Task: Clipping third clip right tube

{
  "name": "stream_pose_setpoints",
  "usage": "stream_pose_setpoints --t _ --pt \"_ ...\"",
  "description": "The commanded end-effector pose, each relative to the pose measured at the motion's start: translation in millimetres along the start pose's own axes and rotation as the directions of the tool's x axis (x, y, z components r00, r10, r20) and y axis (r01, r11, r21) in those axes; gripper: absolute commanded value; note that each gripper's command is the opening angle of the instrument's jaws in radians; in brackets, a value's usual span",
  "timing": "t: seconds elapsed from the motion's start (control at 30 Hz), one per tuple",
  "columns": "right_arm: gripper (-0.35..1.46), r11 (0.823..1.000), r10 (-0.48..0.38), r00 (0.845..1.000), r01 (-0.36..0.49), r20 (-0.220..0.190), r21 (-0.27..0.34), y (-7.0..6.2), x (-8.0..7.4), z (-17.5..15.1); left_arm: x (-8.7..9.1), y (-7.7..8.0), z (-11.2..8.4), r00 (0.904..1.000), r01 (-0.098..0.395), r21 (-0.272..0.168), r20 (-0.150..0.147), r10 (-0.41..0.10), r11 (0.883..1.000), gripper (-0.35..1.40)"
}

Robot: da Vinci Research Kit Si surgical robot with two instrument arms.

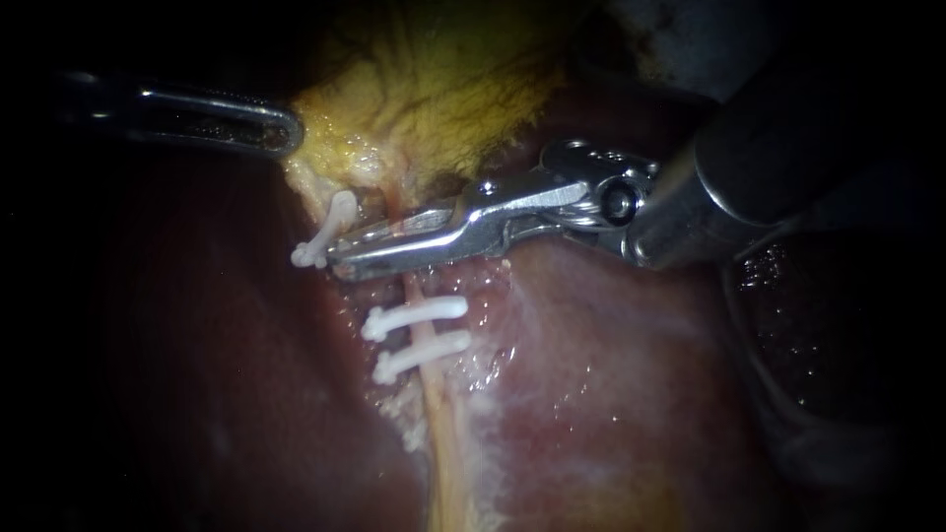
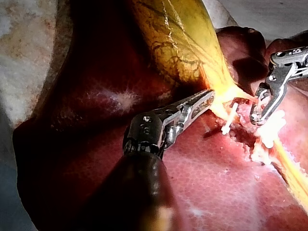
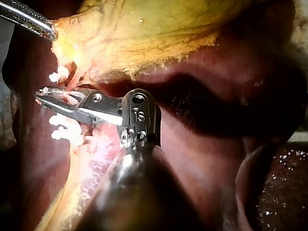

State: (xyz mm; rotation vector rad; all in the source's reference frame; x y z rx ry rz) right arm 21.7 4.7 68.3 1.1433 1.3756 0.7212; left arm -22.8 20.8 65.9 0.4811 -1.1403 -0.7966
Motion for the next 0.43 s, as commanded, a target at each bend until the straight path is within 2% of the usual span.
stream_pose_setpoints --t 0.03,0.43 --pt "-0.35 1.000 0.000 1.000 0.000 0.012 -0.006 -0.1 0.0 0.0 0.0 0.0 0.0 1.0000 0.000 -0.001 0.000 0.000 1.000 -0.35" --pt "-0.35 1.000 -0.001 1.000 0.001 0.016 -0.007 -0.2 -0.2 0.0 0.0 0.0 0.0 1.0000 0.000 -0.001 0.000 0.000 1.000 -0.35"
